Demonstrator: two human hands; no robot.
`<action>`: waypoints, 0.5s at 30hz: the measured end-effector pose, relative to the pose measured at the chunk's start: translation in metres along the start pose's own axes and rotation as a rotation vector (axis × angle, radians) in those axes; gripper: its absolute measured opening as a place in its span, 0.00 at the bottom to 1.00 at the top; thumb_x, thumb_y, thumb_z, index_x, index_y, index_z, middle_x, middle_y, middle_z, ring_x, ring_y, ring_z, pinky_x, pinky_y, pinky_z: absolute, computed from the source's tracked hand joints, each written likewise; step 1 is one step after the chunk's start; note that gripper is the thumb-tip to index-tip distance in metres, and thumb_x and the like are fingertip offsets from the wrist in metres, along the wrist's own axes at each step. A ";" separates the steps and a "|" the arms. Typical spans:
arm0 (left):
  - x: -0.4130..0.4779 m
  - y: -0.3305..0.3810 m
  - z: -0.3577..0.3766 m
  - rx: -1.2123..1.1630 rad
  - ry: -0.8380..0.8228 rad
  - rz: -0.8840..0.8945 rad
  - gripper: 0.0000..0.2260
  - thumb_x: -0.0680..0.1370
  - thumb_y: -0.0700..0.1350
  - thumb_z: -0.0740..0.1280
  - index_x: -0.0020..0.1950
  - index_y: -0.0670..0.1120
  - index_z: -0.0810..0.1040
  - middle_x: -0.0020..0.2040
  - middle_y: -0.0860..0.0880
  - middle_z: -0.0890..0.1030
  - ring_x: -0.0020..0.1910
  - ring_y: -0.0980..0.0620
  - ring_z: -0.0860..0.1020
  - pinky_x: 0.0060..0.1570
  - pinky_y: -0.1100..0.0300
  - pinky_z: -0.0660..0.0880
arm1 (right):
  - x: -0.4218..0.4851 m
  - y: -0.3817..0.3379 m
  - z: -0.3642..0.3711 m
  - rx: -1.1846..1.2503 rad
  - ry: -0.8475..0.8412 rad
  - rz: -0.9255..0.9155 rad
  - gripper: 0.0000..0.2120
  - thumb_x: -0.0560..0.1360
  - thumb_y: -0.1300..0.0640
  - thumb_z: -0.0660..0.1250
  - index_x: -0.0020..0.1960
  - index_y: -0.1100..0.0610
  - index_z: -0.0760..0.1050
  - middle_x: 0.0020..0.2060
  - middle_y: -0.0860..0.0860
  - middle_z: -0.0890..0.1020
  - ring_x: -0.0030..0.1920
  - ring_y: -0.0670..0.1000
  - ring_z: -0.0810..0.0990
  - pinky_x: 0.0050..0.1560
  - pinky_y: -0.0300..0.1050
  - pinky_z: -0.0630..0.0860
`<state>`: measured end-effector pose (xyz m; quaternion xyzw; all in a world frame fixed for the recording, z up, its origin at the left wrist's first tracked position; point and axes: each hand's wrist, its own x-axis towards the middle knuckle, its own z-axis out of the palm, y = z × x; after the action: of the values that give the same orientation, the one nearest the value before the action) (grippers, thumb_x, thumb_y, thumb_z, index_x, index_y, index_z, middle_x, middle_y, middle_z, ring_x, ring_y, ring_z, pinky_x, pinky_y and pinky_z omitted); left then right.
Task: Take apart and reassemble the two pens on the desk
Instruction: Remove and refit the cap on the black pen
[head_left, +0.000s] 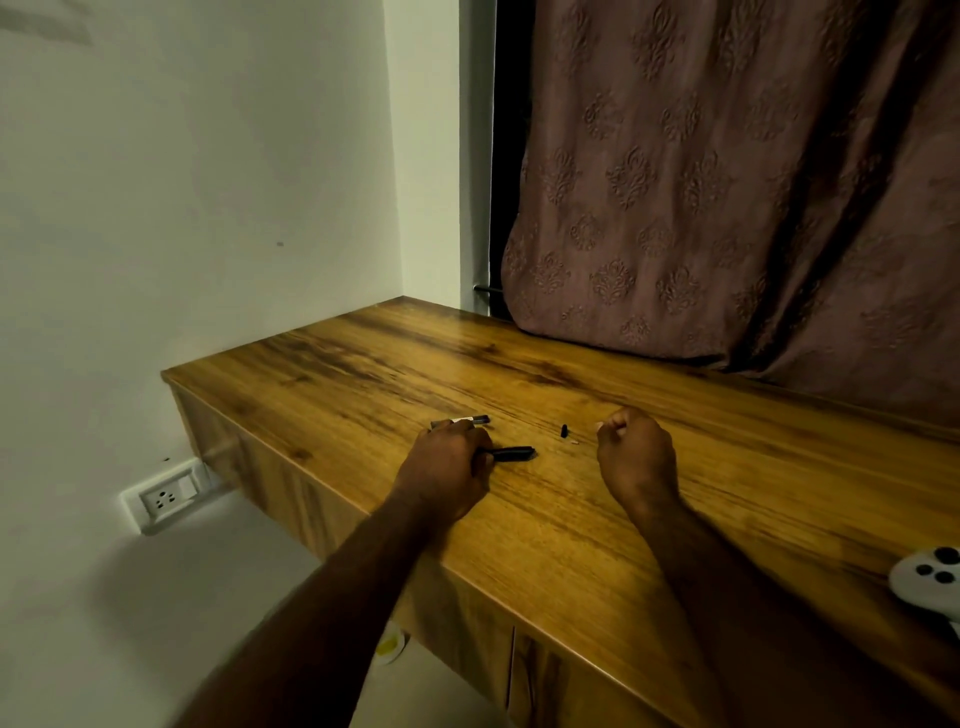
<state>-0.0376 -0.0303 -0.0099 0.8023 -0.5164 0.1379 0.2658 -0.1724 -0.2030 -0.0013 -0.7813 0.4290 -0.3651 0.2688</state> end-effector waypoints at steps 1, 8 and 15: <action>0.000 0.001 -0.001 -0.008 0.015 0.013 0.07 0.75 0.46 0.64 0.49 0.47 0.80 0.48 0.46 0.82 0.48 0.45 0.78 0.50 0.51 0.75 | 0.000 0.000 0.000 0.039 -0.013 -0.013 0.07 0.77 0.55 0.65 0.40 0.50 0.75 0.43 0.51 0.85 0.42 0.52 0.81 0.42 0.45 0.76; -0.007 0.010 -0.010 -0.057 0.159 0.035 0.19 0.78 0.57 0.54 0.55 0.45 0.76 0.47 0.46 0.82 0.42 0.46 0.78 0.43 0.57 0.71 | -0.022 -0.024 0.002 0.597 -0.164 0.061 0.04 0.80 0.61 0.62 0.49 0.60 0.75 0.39 0.56 0.84 0.33 0.50 0.81 0.29 0.35 0.73; -0.007 0.009 -0.009 -0.040 0.195 0.009 0.11 0.78 0.49 0.60 0.56 0.46 0.76 0.47 0.44 0.82 0.43 0.44 0.79 0.42 0.54 0.73 | -0.039 -0.039 0.004 0.740 -0.235 0.068 0.03 0.80 0.62 0.60 0.49 0.58 0.72 0.39 0.57 0.84 0.34 0.52 0.82 0.31 0.40 0.74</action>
<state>-0.0478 -0.0227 -0.0037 0.7771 -0.4946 0.2061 0.3302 -0.1648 -0.1495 0.0120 -0.6535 0.2601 -0.3939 0.5917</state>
